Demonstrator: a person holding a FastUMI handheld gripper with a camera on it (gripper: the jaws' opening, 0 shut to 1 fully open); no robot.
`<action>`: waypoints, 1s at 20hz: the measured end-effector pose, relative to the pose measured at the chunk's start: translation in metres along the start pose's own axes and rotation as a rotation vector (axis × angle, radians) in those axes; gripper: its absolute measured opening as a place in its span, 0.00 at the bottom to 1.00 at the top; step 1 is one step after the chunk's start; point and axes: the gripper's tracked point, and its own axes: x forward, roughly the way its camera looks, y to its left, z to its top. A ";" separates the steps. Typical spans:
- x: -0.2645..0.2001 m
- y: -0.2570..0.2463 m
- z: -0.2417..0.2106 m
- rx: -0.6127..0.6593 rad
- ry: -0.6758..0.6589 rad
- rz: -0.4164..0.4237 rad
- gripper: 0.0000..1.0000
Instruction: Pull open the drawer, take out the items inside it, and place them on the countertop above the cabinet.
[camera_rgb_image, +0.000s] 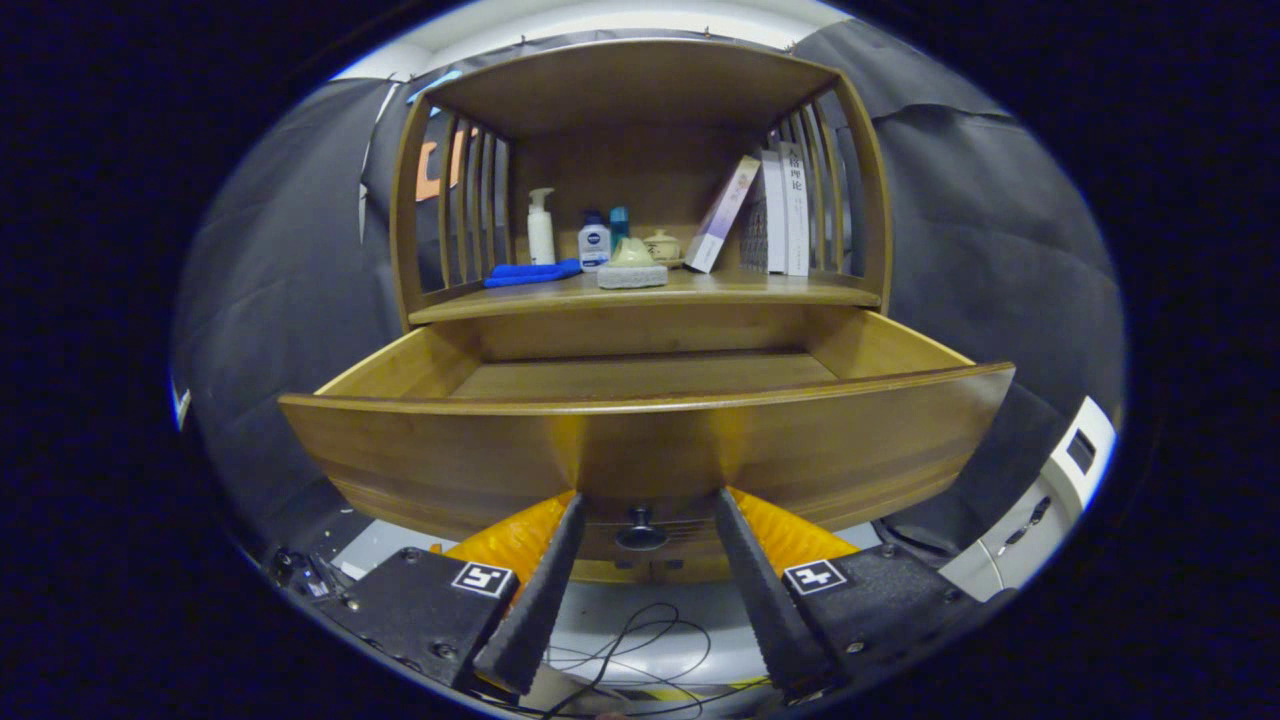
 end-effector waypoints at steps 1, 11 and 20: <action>0.007 0.001 0.005 0.008 -0.002 0.002 0.84; 0.082 0.003 0.045 -0.005 -0.001 -0.006 0.85; 0.145 0.003 0.070 -0.060 -0.006 -0.037 0.85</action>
